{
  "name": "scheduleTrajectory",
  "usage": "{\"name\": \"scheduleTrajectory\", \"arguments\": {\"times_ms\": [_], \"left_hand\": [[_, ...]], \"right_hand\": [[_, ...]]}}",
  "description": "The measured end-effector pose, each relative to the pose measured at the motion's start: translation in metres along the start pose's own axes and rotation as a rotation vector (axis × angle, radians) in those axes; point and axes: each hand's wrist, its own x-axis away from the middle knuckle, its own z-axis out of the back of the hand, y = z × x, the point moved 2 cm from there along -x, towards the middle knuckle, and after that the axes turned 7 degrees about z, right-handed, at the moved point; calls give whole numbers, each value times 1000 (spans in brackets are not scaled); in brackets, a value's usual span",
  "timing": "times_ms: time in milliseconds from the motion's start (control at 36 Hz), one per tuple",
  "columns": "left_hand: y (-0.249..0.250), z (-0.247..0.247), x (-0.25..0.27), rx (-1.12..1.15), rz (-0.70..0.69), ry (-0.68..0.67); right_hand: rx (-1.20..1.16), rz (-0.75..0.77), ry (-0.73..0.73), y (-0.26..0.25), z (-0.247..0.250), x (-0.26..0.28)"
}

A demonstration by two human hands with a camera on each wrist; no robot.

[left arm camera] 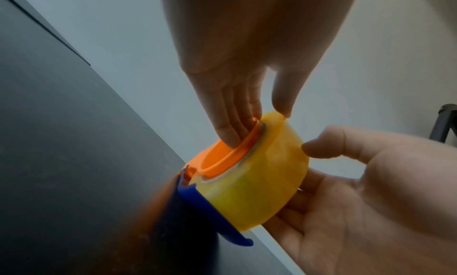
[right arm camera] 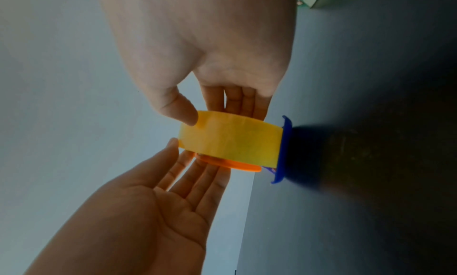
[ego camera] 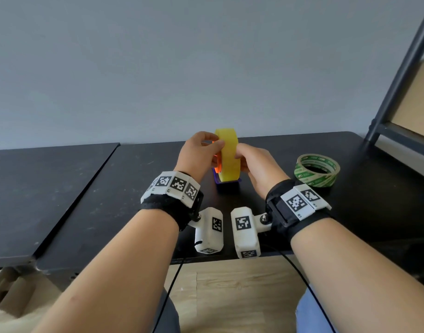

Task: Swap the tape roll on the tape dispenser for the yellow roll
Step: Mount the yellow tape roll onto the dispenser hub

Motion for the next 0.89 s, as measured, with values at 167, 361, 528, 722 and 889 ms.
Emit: {"name": "scheduleTrajectory", "arguments": {"times_ms": [167, 361, 528, 722, 889], "left_hand": [[-4, 6, 4, 42, 9, -36], [-4, 4, 6, 47, 16, -88], [-4, 2, 8, 26, -8, -63], [-2, 2, 8, 9, -18, -41], [2, 1, 5, 11, -1, 3]], "right_hand": [[10, 15, 29, -6, -6, 12], [-38, 3, 45, -5, -3, 9], [-66, -2, 45, -4, -4, 6], [-67, -5, 39, -2, -2, 6], [-69, -21, 22, 7, -1, 5]]}}
